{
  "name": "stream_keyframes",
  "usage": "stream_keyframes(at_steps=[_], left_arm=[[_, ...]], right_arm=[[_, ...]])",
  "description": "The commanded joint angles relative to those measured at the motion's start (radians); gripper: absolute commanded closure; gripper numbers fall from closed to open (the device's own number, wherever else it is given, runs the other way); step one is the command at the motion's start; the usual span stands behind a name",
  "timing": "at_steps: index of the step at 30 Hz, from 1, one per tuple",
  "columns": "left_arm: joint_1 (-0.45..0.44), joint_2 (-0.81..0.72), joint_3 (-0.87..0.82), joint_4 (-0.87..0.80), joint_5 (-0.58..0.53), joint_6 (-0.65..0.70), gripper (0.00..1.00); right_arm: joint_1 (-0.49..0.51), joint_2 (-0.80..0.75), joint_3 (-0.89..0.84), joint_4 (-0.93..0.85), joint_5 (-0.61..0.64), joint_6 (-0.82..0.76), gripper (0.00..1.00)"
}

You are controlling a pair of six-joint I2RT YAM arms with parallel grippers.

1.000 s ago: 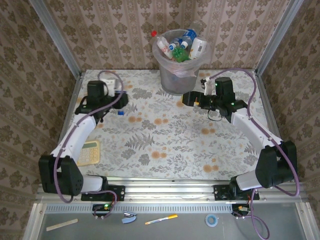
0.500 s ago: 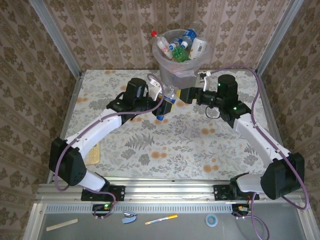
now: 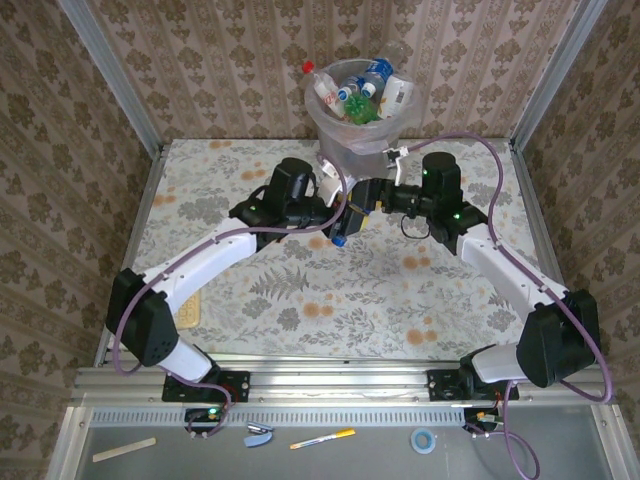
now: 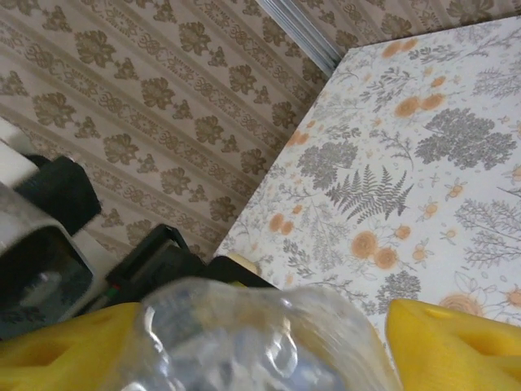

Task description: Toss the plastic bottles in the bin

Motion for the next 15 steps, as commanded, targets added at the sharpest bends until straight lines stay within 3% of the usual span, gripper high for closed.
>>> stream_keyframes(at_steps=[1, 4, 9, 15], left_arm=[[-0.012, 0.007, 0.036, 0.010, 0.006, 0.028, 0.52], [-0.006, -0.008, 0.028, 0.016, -0.049, 0.039, 0.39], [0.024, -0.047, 0.021, 0.033, -0.096, 0.044, 0.03], [0.110, -0.187, -0.056, 0.067, -0.147, -0.012, 0.00]], right_arm=[[0.008, 0.036, 0.008, 0.026, -0.016, 0.022, 0.33], [0.009, 0.031, 0.027, -0.024, -0.021, 0.018, 0.40], [0.008, -0.011, 0.055, -0.107, 0.042, 0.012, 0.51], [-0.008, -0.046, 0.155, -0.230, 0.210, -0.114, 0.54]])
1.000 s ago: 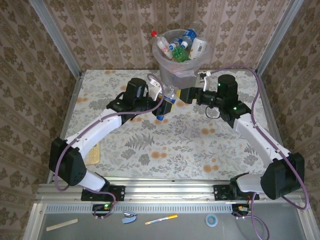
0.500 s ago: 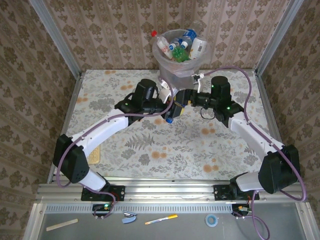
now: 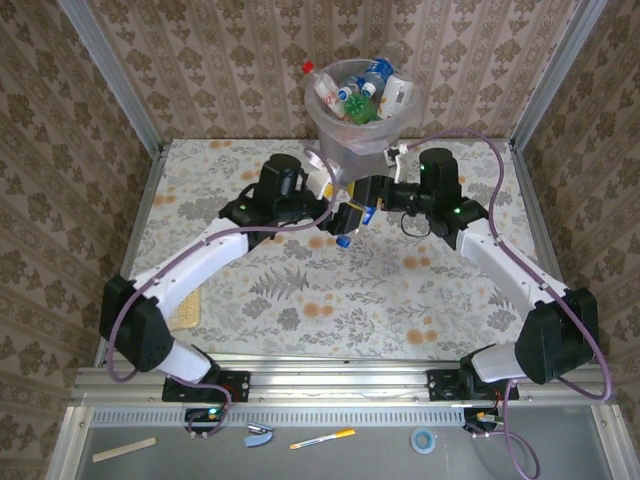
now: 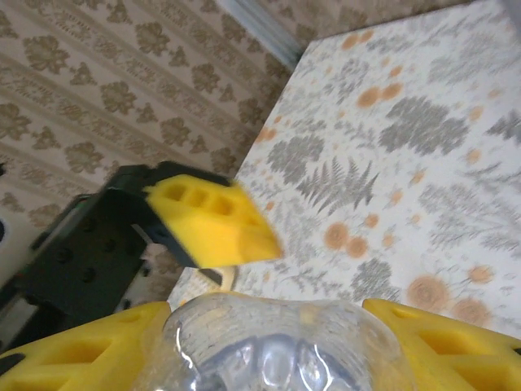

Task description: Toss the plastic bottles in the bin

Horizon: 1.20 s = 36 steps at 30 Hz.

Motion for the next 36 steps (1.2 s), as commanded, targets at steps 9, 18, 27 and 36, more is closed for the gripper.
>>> stream_keyframes(at_steps=[9, 18, 27, 36], left_arm=[[0.259, -0.433, -0.201, 0.005, -0.080, -0.091, 0.00], [0.319, -0.494, -0.247, -0.070, -0.175, -0.097, 0.00], [0.351, -0.440, -0.330, -0.012, -0.174, -0.205, 0.00], [0.322, -0.382, -0.357, 0.041, -0.185, -0.240, 0.00]], right_arm=[[-0.110, 0.154, 0.417, -0.118, 0.289, -0.226, 0.54], [-0.168, 0.781, 1.365, -0.429, 0.355, -0.268, 0.02], [-0.171, 0.640, 1.208, -0.528, 0.464, -0.325, 0.00], [-0.173, 0.155, 0.573, -0.327, 0.486, -0.342, 0.00]])
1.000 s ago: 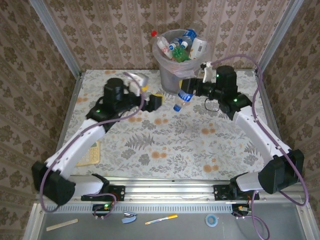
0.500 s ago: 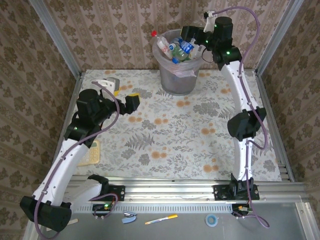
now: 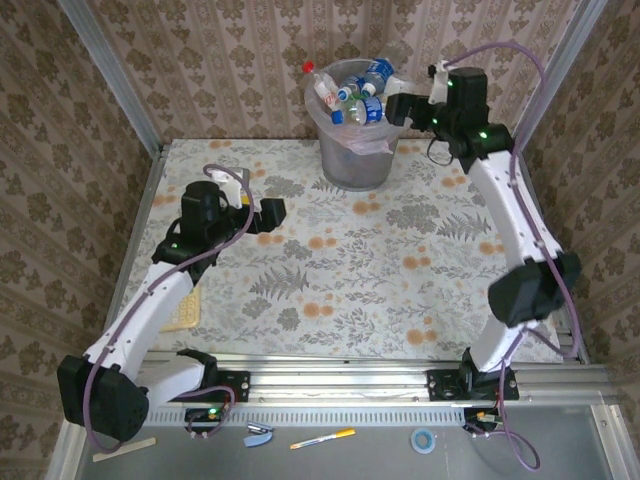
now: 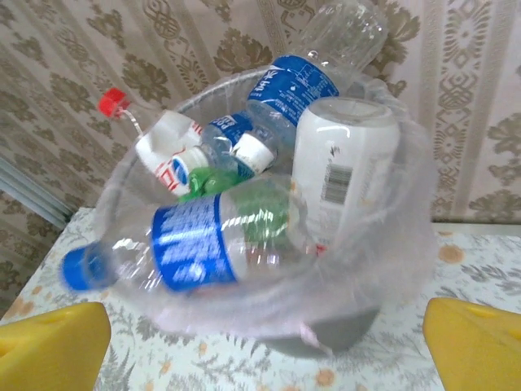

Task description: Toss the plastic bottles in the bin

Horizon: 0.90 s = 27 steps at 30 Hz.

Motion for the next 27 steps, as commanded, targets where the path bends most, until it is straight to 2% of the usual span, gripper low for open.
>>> stream_keyframes(at_steps=[1, 5, 10, 14, 16, 19, 21, 27], left_arm=[[0.000, -0.013, -0.002, 0.050, -0.015, -0.020, 0.00], [0.013, -0.024, -0.014, 0.048, -0.055, 0.003, 0.00], [0.048, -0.056, -0.050, 0.047, -0.140, 0.028, 0.00], [0.085, -0.098, -0.105, 0.067, -0.248, 0.054, 0.00], [0.112, -0.108, -0.133, 0.078, -0.302, 0.077, 0.00], [0.157, -0.100, -0.176, 0.102, -0.419, 0.113, 0.00], [0.175, -0.084, -0.223, 0.160, -0.522, 0.153, 0.00], [0.237, 0.042, -0.337, 0.332, -0.620, 0.314, 0.00]], right_arm=[[0.000, -0.174, -0.181, 0.084, -0.011, -0.024, 0.00], [0.000, -0.361, -0.428, 0.087, -0.020, -0.028, 0.00], [-0.001, -0.562, -0.732, 0.112, 0.036, -0.025, 0.00], [-0.001, -0.641, -0.926, 0.138, 0.141, -0.057, 0.00], [-0.001, -0.652, -0.995, 0.161, 0.237, -0.071, 0.00], [-0.007, -0.670, -1.117, 0.286, 0.375, -0.095, 0.00], [-0.010, -0.675, -1.207, 0.440, 0.430, -0.139, 0.00], [-0.012, -0.585, -1.427, 0.898, 0.490, -0.276, 0.00]])
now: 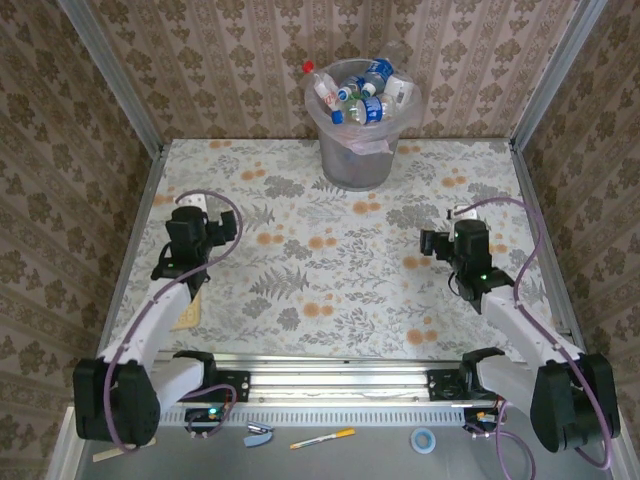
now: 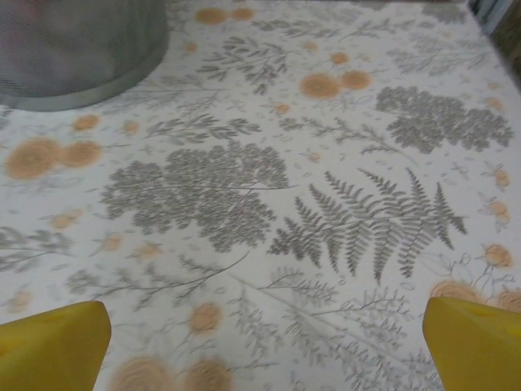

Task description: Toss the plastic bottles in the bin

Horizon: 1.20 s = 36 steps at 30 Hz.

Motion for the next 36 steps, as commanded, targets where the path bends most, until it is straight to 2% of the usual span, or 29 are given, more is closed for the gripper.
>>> stream_keyframes(at_steps=[1, 5, 10, 13, 15, 17, 19, 20, 21, 22, 36], left_arm=[[0.031, 0.070, -0.060, 0.156, -0.107, 0.136, 0.00], [0.062, 0.147, -0.152, 0.357, -0.060, 0.169, 0.00], [0.077, 0.233, -0.231, 0.603, -0.010, 0.205, 0.00], [0.093, 0.269, -0.286, 0.758, 0.074, 0.226, 0.00], [0.132, 0.284, -0.294, 0.794, 0.186, 0.187, 0.00], [0.155, 0.366, -0.311, 0.912, 0.278, 0.182, 0.00], [0.158, 0.496, -0.301, 1.029, 0.294, 0.197, 0.00], [0.158, 0.488, -0.290, 1.002, 0.303, 0.191, 0.00], [0.165, 0.458, -0.256, 0.867, 0.305, 0.174, 0.00], [0.168, 0.475, -0.224, 0.849, 0.288, 0.178, 0.00], [0.160, 0.480, -0.230, 0.868, 0.285, 0.185, 0.00]], right_arm=[[-0.003, 0.062, -0.069, 0.361, 0.111, -0.103, 0.00], [-0.009, 0.155, -0.129, 0.550, 0.105, -0.135, 0.00], [-0.023, 0.276, -0.176, 0.760, 0.020, -0.123, 0.00], [-0.040, 0.341, -0.166, 0.815, -0.035, -0.099, 0.00], [-0.047, 0.436, -0.155, 0.864, -0.051, -0.097, 0.00], [-0.056, 0.516, -0.138, 0.923, -0.045, -0.090, 0.00], [-0.097, 0.480, -0.078, 0.745, -0.056, -0.028, 0.00], [-0.117, 0.491, -0.073, 0.748, -0.077, -0.015, 0.00], [-0.120, 0.485, -0.075, 0.748, -0.081, -0.015, 0.00], [-0.120, 0.484, -0.074, 0.743, -0.081, -0.015, 0.00], [-0.118, 0.488, -0.076, 0.753, -0.082, -0.017, 0.00]])
